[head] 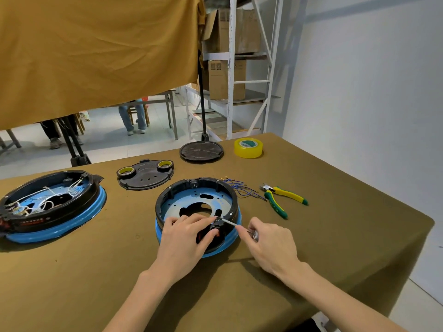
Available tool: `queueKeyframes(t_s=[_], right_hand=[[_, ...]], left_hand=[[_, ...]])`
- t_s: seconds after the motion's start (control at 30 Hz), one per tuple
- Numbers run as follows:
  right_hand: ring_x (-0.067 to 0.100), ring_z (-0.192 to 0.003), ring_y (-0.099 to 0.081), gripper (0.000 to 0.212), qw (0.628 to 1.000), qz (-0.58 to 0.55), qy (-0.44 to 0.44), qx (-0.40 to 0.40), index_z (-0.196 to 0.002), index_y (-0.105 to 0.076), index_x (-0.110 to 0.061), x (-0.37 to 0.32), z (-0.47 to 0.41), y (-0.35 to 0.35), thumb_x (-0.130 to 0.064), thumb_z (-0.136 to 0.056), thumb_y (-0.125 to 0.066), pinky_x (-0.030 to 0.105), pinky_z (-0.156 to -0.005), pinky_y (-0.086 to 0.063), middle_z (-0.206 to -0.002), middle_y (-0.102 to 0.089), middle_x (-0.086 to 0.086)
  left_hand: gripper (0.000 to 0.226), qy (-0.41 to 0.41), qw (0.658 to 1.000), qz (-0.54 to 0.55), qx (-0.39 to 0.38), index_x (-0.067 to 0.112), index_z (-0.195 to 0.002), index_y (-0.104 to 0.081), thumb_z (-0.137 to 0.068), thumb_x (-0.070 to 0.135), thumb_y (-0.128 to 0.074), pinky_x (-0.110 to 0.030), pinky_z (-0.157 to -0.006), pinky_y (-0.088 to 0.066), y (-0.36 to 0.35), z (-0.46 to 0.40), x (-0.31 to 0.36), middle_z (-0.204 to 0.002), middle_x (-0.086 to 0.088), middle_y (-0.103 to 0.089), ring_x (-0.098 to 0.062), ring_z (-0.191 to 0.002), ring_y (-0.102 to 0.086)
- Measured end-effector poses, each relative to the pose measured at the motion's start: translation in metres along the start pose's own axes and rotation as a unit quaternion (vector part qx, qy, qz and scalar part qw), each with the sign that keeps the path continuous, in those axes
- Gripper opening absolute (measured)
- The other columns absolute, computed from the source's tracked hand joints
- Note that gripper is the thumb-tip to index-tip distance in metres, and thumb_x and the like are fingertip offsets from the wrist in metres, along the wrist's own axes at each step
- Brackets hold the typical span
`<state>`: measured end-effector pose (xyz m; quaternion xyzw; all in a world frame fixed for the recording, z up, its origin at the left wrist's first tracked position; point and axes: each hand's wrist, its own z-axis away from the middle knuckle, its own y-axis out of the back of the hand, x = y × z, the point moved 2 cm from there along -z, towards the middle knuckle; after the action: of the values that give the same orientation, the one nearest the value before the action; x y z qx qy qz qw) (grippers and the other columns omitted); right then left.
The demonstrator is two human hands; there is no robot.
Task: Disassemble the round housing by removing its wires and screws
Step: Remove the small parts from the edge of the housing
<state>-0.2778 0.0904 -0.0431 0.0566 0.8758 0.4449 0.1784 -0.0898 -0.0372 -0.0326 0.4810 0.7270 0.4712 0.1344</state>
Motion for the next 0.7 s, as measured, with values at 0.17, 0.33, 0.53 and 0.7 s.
queueKeyframes(t_s=[0.17,0.33,0.53,0.7], right_hand=[[0.006,-0.043,-0.038,0.061,0.999,0.04,0.023,0.02,-0.062,-0.044,-0.03,0.0028,0.0016,-0.0025,-0.077,-0.097,-0.026,0.016,-0.045,-0.013,-0.048,-0.042,-0.012],[0.002,-0.05,-0.04,0.049,0.995,0.002,0.094,0.011,-0.067,-0.044,-0.031,0.0049,-0.005,-0.002,-0.066,-0.1,-0.035,0.013,-0.048,-0.021,-0.057,-0.045,-0.015],[0.007,-0.056,-0.047,0.059,0.997,0.001,0.07,-0.018,-0.067,-0.052,-0.028,0.0032,-0.0024,-0.0038,-0.063,-0.104,-0.024,0.03,-0.055,-0.042,-0.06,-0.049,-0.012],[0.01,-0.046,-0.045,0.075,0.998,0.061,0.012,0.017,-0.051,-0.05,-0.023,0.0057,-0.0006,-0.0059,-0.071,-0.101,-0.021,0.03,-0.048,-0.037,-0.046,-0.045,-0.006]], left_hand=[[0.039,0.015,1.0,0.021,0.006,0.039,-0.129,-0.071,-0.099,0.057,-0.053,-0.032,-0.09,-0.035,0.0005,0.0004,0.0009,-0.117,0.021,-0.073,-0.004,-0.103,-0.062],[0.044,0.018,0.999,0.039,0.009,0.04,-0.128,-0.071,-0.097,0.062,-0.05,-0.03,-0.089,-0.031,0.0006,0.0006,-0.0001,-0.113,0.022,-0.073,-0.001,-0.099,-0.059],[0.048,0.013,0.999,0.049,0.016,0.039,-0.127,-0.072,-0.097,0.065,-0.046,-0.031,-0.087,-0.033,0.0029,0.002,0.0015,-0.11,0.02,-0.074,-0.001,-0.096,-0.059],[0.057,0.01,0.999,0.053,0.007,0.039,-0.128,-0.072,-0.094,0.07,-0.037,-0.031,-0.088,-0.033,0.0045,0.0048,0.0009,-0.111,0.021,-0.074,-0.002,-0.097,-0.058]])
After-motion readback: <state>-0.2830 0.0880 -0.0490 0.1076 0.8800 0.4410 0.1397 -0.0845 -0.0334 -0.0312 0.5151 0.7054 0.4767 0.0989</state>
